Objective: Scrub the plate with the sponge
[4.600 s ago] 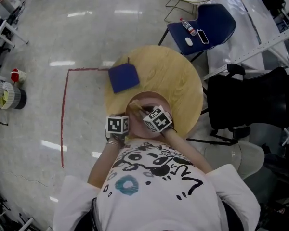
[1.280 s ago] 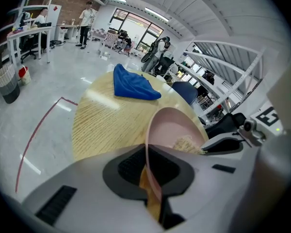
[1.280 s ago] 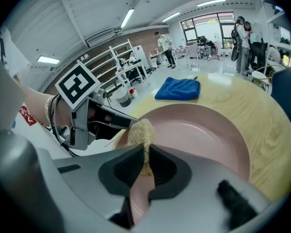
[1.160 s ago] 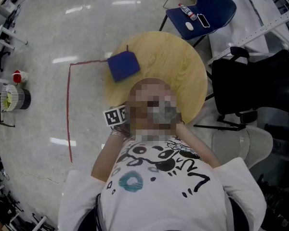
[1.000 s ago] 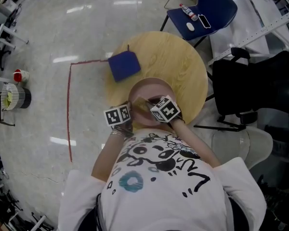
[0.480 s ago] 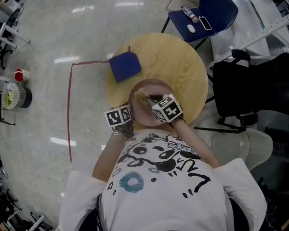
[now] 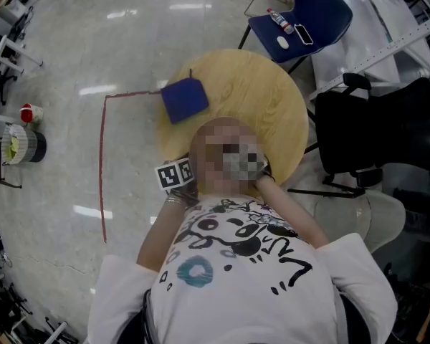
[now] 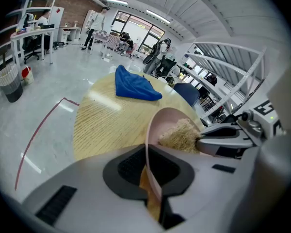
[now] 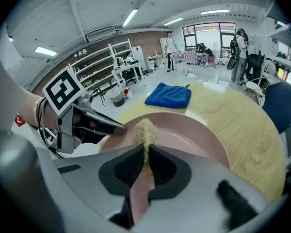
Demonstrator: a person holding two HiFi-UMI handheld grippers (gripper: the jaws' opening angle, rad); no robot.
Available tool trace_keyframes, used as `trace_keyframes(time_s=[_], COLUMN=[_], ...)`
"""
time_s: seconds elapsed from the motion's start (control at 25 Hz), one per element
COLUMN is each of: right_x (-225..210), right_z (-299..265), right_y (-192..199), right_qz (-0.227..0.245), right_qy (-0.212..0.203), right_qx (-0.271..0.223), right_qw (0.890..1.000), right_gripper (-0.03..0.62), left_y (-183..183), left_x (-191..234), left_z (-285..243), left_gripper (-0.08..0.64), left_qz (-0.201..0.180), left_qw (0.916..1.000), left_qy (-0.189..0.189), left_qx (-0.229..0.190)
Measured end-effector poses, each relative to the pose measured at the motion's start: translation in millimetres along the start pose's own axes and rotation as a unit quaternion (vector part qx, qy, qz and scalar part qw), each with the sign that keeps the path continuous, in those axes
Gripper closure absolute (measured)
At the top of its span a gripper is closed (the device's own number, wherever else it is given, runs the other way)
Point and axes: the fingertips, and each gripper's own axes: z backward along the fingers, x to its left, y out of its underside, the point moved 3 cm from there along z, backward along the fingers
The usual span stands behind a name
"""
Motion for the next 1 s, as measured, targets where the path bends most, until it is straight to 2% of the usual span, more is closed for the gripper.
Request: trace_keyframes(time_s=[0.44,1.0], right_x=[-29.9,-62.7], right_z=[7.9,31.3], right_y=[-8.6,11.7], right_qz=[-0.018,-0.048], right_qy=[0.056,0.089], right_qx=[-0.024,-0.03], right_qw=[0.998,0.994], right_gripper=[0.546,0.546], left_y=[-0.1,0.3], left_x=[2.3,3.0], left_z=[0.6,1.5], left_gripper=[0.532,0.532], left_qz=[0.008,0.037], left_qw=[0.9999,0.9992], left_qy=[0.009,0.011], left_qx=[0.003,-0.008])
